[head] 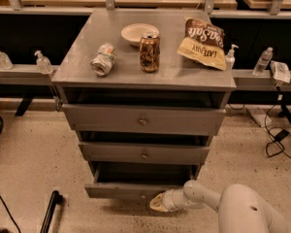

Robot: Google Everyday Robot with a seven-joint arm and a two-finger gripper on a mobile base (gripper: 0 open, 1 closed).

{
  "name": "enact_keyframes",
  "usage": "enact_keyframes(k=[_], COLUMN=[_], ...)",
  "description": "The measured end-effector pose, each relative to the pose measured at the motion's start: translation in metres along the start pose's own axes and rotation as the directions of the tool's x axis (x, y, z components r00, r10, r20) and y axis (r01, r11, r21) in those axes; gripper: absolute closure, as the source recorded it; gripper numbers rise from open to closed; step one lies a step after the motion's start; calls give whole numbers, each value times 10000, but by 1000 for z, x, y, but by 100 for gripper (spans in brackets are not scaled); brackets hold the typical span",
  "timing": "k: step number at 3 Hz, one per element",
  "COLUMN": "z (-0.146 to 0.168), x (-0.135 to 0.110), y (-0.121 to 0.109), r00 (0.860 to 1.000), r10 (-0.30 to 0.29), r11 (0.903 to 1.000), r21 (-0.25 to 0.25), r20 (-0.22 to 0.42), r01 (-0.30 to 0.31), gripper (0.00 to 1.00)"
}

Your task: Close bottom drawer

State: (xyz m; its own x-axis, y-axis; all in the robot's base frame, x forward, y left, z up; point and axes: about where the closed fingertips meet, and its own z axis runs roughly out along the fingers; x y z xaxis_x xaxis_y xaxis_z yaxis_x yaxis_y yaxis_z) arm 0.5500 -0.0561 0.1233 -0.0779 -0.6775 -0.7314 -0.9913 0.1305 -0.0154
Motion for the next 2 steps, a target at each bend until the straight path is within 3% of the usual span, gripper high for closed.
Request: enact_keyframes(k=[1, 2], z=[1, 5], x=[0, 3], y=[0, -28], r00=[10000, 9998], r10=[-6, 111], r11=[10000, 9990], r21=[17, 440], r20=[12, 179], r01=[6, -119], gripper=[100, 100])
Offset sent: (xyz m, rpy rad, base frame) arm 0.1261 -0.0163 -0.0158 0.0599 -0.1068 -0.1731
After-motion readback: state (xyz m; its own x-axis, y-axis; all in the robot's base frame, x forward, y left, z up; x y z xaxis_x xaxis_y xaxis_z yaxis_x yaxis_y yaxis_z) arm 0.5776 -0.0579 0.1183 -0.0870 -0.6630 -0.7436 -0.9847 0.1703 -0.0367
